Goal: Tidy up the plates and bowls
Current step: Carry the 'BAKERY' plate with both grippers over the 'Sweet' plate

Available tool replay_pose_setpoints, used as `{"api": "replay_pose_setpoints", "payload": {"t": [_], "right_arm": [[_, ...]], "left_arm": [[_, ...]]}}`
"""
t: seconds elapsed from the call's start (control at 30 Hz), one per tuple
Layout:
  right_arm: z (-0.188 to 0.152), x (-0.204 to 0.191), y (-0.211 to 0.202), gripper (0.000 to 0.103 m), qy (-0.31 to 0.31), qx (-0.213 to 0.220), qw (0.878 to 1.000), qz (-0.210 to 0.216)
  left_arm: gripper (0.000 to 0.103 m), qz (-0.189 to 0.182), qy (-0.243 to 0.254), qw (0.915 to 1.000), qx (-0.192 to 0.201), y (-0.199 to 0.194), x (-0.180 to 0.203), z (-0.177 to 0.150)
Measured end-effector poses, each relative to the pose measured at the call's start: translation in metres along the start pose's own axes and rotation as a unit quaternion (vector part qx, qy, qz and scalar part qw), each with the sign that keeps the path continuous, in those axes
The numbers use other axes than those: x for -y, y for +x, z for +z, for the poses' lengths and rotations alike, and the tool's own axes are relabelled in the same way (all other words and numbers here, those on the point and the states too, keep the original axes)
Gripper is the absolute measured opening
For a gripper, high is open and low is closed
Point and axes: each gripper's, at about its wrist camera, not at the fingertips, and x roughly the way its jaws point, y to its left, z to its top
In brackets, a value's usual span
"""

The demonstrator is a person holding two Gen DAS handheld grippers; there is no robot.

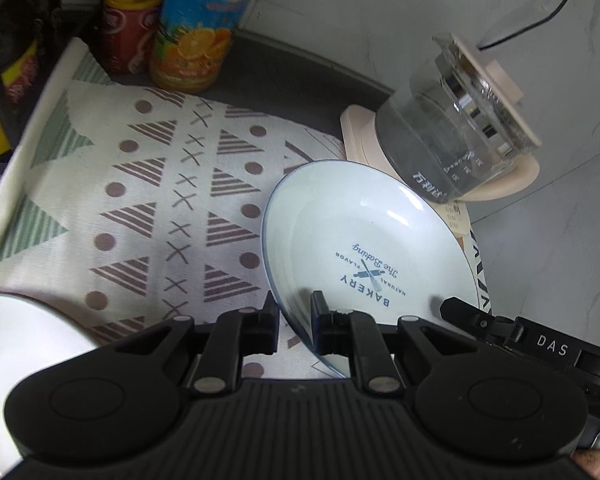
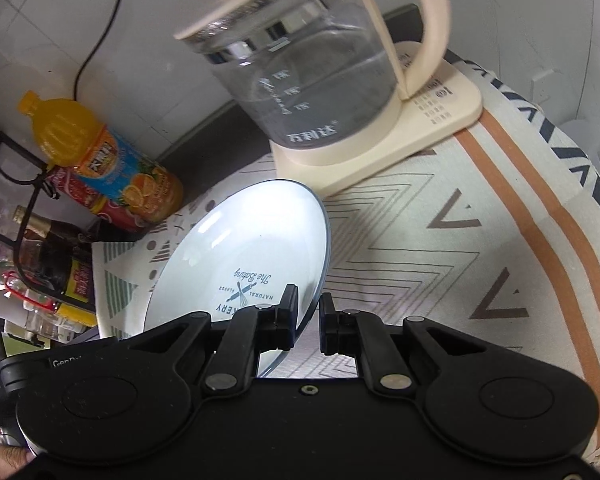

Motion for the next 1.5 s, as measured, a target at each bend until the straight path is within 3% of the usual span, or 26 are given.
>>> {"api": "replay_pose_setpoints", "payload": {"t": [0.8,1.5], "right_arm": [[-0.052,-0.076,-0.014,0.010,-0.037,0.019,0.999,0.028],[-0.119,-0.127,-0.023,0.010,-0.061,0.012,0.998,0.031]], "left_arm": [[0.014,0.011,-0.022,0.9989,0.039,-0.079,-0.068,-0.031],[0.014,0.018,-0.040,0.9983,0.040,-0.124,-0.136,-0.082]]}}
